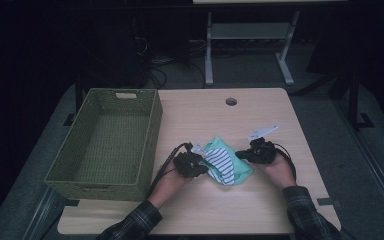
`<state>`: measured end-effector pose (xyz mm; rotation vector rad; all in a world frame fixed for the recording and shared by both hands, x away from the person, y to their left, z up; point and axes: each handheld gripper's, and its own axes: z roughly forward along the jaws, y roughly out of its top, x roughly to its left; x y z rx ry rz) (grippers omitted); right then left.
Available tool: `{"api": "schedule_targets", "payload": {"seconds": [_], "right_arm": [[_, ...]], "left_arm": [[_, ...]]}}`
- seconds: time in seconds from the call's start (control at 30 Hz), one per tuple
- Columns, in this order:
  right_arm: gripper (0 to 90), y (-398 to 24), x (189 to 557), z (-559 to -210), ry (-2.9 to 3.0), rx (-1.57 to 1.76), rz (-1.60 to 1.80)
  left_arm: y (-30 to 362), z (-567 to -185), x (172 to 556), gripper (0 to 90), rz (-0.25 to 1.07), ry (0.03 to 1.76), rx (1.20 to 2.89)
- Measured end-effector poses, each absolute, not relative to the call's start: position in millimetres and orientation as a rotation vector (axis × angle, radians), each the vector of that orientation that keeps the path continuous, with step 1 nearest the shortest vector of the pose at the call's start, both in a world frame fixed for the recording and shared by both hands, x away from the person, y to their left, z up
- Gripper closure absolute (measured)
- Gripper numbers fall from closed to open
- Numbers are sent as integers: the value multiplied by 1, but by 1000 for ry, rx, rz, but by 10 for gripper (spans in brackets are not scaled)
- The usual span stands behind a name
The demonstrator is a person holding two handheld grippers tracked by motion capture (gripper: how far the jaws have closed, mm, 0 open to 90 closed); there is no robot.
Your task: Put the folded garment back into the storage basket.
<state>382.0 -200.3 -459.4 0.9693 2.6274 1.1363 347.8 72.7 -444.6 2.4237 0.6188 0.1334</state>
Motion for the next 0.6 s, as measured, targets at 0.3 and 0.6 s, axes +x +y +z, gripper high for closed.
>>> {"api": "schedule_targets", "payload": {"seconds": [0.3,0.6], "right_arm": [[898,-204,366,-455,2623,943,1187],[618,-223,353,-455,2533,990,1208]], "left_arm": [[79,-443,355,896,153,653,2413],[81,-423,351,739,129,594,2416]]}}
